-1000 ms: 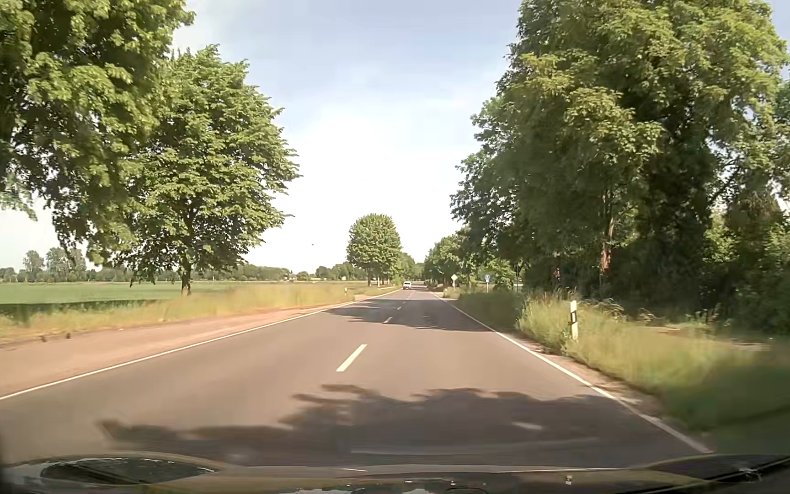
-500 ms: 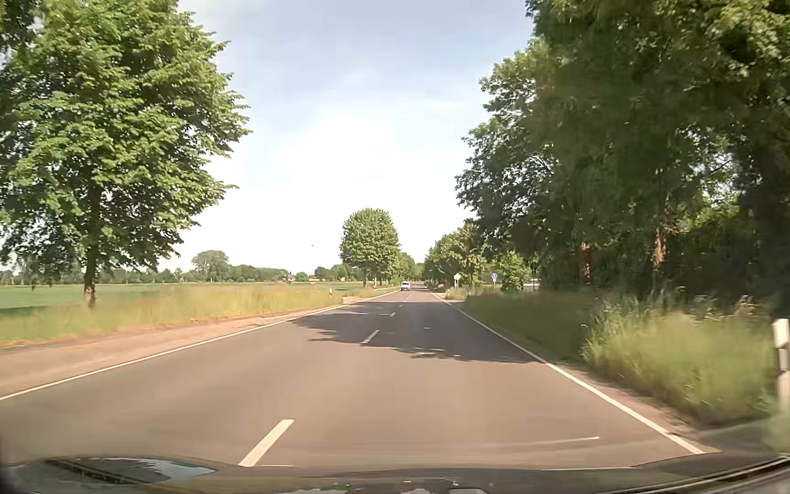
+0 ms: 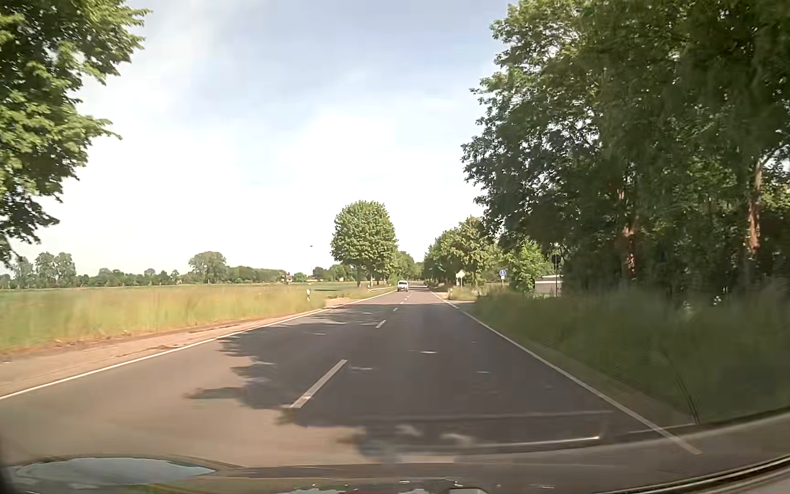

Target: Follow the waypoints while adhering to traffic rules and regulations

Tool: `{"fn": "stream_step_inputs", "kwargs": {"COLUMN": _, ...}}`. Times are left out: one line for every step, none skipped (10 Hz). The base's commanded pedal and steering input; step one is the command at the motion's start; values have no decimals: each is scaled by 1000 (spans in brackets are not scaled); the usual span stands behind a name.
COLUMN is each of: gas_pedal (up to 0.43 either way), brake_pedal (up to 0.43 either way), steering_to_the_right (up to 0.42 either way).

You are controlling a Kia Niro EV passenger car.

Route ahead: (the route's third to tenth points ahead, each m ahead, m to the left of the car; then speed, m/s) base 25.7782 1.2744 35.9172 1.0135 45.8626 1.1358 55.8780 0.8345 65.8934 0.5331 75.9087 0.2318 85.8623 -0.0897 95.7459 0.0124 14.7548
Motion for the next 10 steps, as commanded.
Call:
{"fn": "stream_step_inputs", "kwargs": {"gas_pedal": 130, "brake_pedal": 0, "steering_to_the_right": -1}}
{"fn": "stream_step_inputs", "kwargs": {"gas_pedal": 138, "brake_pedal": 0, "steering_to_the_right": -1}}
{"fn": "stream_step_inputs", "kwargs": {"gas_pedal": 138, "brake_pedal": 0, "steering_to_the_right": -1}}
{"fn": "stream_step_inputs", "kwargs": {"gas_pedal": 138, "brake_pedal": 0, "steering_to_the_right": -1}}
{"fn": "stream_step_inputs", "kwargs": {"gas_pedal": 138, "brake_pedal": 0, "steering_to_the_right": -1}}
{"fn": "stream_step_inputs", "kwargs": {"gas_pedal": 138, "brake_pedal": 0, "steering_to_the_right": -1}}
{"fn": "stream_step_inputs", "kwargs": {"gas_pedal": 138, "brake_pedal": 0, "steering_to_the_right": -1}}
{"fn": "stream_step_inputs", "kwargs": {"gas_pedal": 138, "brake_pedal": 0, "steering_to_the_right": -1}}
{"fn": "stream_step_inputs", "kwargs": {"gas_pedal": 138, "brake_pedal": 0, "steering_to_the_right": -1}}
{"fn": "stream_step_inputs", "kwargs": {"gas_pedal": 138, "brake_pedal": 0, "steering_to_the_right": -2}}
